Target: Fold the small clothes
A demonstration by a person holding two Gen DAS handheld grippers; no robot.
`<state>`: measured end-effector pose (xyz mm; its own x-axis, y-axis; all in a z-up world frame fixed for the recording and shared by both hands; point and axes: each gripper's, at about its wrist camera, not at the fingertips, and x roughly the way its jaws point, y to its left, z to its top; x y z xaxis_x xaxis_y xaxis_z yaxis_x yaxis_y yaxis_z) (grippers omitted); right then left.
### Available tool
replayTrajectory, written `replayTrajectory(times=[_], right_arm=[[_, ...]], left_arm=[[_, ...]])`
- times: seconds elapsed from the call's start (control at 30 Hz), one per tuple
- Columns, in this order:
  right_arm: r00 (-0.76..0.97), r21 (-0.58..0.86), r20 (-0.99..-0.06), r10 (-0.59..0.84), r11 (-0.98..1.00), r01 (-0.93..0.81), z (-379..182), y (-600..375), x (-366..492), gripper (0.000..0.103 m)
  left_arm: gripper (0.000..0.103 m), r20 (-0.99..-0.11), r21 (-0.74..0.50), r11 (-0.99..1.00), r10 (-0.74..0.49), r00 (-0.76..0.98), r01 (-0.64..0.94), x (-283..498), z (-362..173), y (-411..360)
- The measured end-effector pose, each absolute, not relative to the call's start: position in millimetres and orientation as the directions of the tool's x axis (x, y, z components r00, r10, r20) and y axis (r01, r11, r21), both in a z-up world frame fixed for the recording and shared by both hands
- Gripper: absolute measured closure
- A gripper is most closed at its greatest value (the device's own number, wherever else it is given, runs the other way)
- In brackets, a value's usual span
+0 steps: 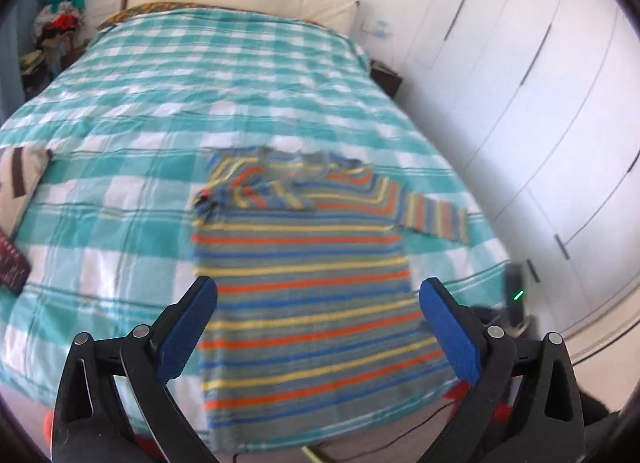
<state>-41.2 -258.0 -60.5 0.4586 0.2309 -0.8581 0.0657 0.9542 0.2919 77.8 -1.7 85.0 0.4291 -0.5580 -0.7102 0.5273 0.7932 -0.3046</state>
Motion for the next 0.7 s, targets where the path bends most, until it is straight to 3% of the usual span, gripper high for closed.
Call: replayTrajectory(times=[0.1,0.2,0.33,0.43,0.5,0.7], right_arm=[[0.353,0.266,-0.905,0.238,0.963,0.034,-100.4,-221.7,-41.8,0.058],[0.343,0.194,-0.922,0.178,0.981,0.011,-114.7,-207.3,-53.4,0.057],[0.347,0.219,-0.918,0.193,0.975,0.037,-116.6,-215.3,-60.4,0.057],[0.358,0.259,-0.908,0.217,0.963,0.074,-118.2,-223.5,-63.0,0.057],[0.362,0.247,-0.909,0.206,0.967,0.069,-118.1,-221.1,-62.9,0.057],[0.370,0.194,-0.915,0.164,0.980,0.045,-120.7,-211.6,-62.8,0.055]], left_arm=[[0.001,-0.741,-0.309,0.743,-0.579,0.340,0.593,122.4,65.9,-42.8],[0.003,-0.816,-0.197,0.788,-0.462,0.348,0.584,177.0,21.8,-75.1],[0.004,-0.833,-0.072,0.834,-0.352,0.427,0.548,239.9,-28.6,-91.5],[0.021,-0.843,-0.008,0.857,-0.283,0.458,0.516,277.6,-56.4,-96.8],[0.029,-0.856,-0.030,0.852,-0.292,0.426,0.523,297.0,-70.8,-102.1],[0.032,-0.896,0.041,0.760,-0.259,0.360,0.649,320.7,-110.9,-134.1]])
